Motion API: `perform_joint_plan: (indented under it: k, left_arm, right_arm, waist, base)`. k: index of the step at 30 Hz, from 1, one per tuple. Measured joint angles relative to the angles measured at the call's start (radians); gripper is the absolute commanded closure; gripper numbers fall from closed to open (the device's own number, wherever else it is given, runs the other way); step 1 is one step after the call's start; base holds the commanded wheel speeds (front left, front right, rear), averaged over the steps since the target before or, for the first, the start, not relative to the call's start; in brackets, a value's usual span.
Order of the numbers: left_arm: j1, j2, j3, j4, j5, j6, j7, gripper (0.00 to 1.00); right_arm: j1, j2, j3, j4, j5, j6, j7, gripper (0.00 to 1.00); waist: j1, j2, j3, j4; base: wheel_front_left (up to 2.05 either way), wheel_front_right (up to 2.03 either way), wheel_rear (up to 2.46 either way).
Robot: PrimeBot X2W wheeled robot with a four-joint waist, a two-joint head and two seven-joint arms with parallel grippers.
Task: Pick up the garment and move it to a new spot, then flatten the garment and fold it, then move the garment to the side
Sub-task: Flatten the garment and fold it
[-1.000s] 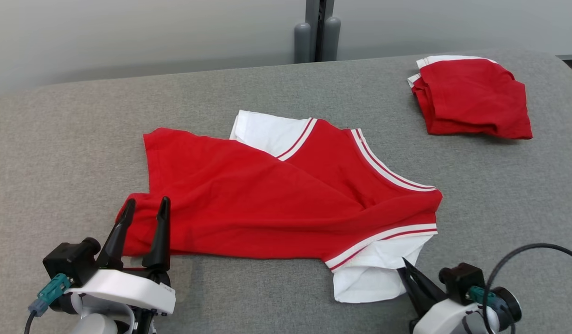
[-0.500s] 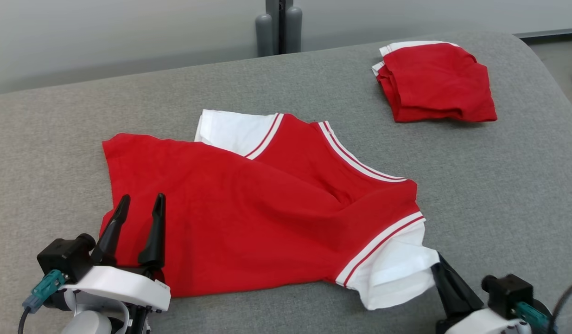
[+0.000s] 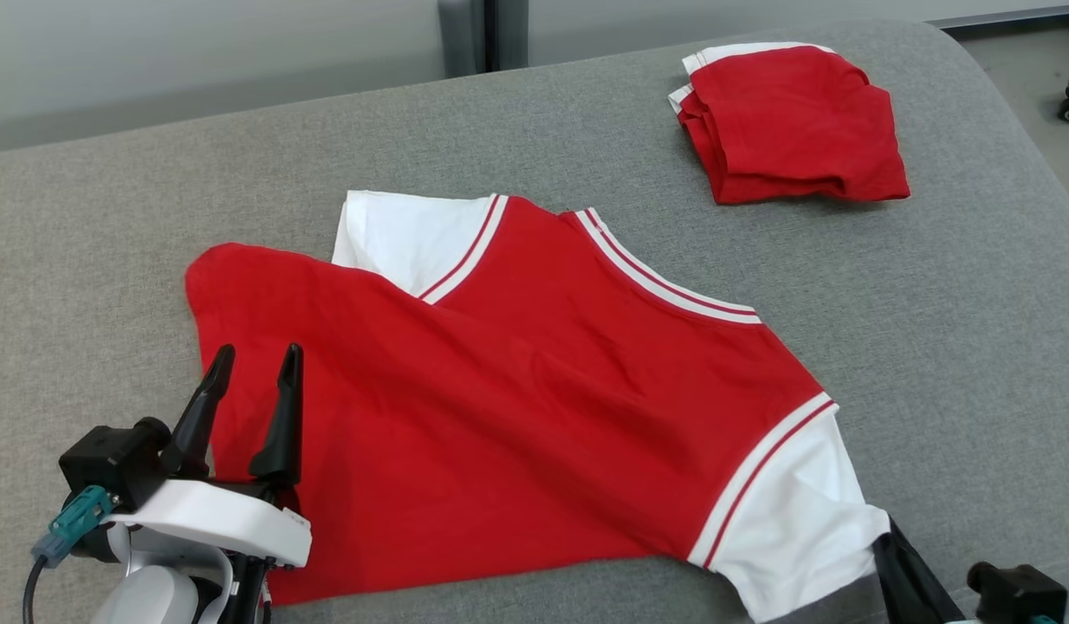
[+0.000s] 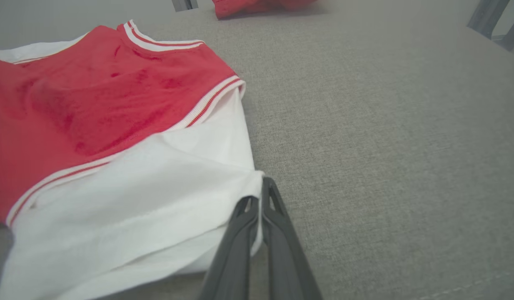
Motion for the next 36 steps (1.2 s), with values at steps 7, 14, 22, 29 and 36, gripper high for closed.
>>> perform_joint_plan:
  k: [7, 14, 22, 29, 36]
  left_arm:
    - [-0.001, -0.001, -0.008, 0.000, 0.000, 0.000, 0.001, 0.00]
    - [0.004, -0.003, -0.008, 0.001, -0.004, 0.004, -0.001, 0.00]
    - [0.025, -0.004, -0.004, -0.003, -0.012, 0.006, -0.009, 0.00]
    - [0.044, -0.002, 0.003, -0.006, -0.019, 0.010, -0.014, 0.00]
    - [0.051, 0.003, 0.011, -0.015, -0.026, 0.019, -0.015, 0.00]
  right_arm:
    - [0.000, 0.022, -0.067, 0.059, 0.039, 0.000, -0.010, 0.00]
    - [-0.009, -0.021, -0.212, 0.068, 0.049, 0.000, -0.017, 0.00]
    - [-0.015, -0.091, -0.346, 0.061, 0.009, 0.000, 0.075, 0.00]
    - [0.027, -0.129, -0.364, 0.055, -0.035, 0.000, 0.278, 0.00]
    - [0.079, -0.186, -0.356, -0.074, 0.031, 0.000, 0.401, 0.00]
  waist:
    - [0.0000, 0.0000, -0.003, 0.021]
    - [0.0000, 0.0000, -0.017, 0.058]
    - [-0.0001, 0.0000, -0.034, 0.108]
    - [0.0000, 0.0000, -0.038, 0.136]
    - [0.0000, 0.0000, -0.047, 0.129]
  base:
    - [0.00, 0.00, 0.00]
    - [0.00, 0.00, 0.00]
    - [0.00, 0.00, 0.00]
    - [0.00, 0.00, 0.00]
    - [0.00, 0.00, 0.00]
